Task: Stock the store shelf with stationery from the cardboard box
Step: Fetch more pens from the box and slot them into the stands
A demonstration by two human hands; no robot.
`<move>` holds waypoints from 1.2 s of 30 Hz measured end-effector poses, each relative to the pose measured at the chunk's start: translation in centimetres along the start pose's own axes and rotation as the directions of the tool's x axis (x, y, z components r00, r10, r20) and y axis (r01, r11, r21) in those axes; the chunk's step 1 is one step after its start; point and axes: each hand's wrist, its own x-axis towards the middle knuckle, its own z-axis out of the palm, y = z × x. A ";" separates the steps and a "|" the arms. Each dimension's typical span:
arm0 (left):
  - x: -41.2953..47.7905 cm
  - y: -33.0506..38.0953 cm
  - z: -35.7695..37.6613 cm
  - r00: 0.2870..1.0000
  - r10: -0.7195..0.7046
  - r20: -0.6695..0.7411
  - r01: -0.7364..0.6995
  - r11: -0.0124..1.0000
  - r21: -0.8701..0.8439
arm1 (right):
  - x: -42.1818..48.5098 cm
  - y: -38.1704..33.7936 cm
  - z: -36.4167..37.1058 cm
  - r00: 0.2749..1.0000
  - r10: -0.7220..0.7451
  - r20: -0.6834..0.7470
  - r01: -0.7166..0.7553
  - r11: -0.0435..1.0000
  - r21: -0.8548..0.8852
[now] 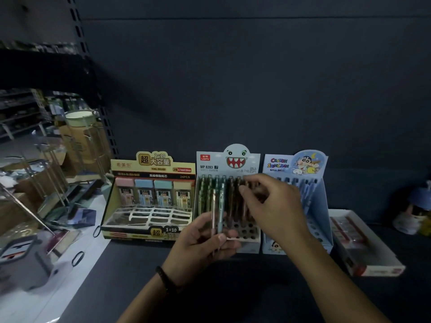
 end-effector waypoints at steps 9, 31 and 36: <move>-0.2 0.2 0.1 0.999 0.044 0.001 -0.044 0.999 -0.025 | 0.6 -2.7 1.1 0.983 0.064 0.172 -0.107 0.963 0.248; 0.5 0.0 -1.3 0.808 0.541 -0.233 -0.446 0.821 0.357 | 3.3 -3.2 3.4 0.997 -0.073 0.006 0.073 0.991 -0.116; 0.3 0.2 -1.2 0.800 0.573 -0.178 -0.453 0.772 0.446 | 3.1 -3.5 4.1 0.996 -0.061 0.067 0.072 0.981 -0.178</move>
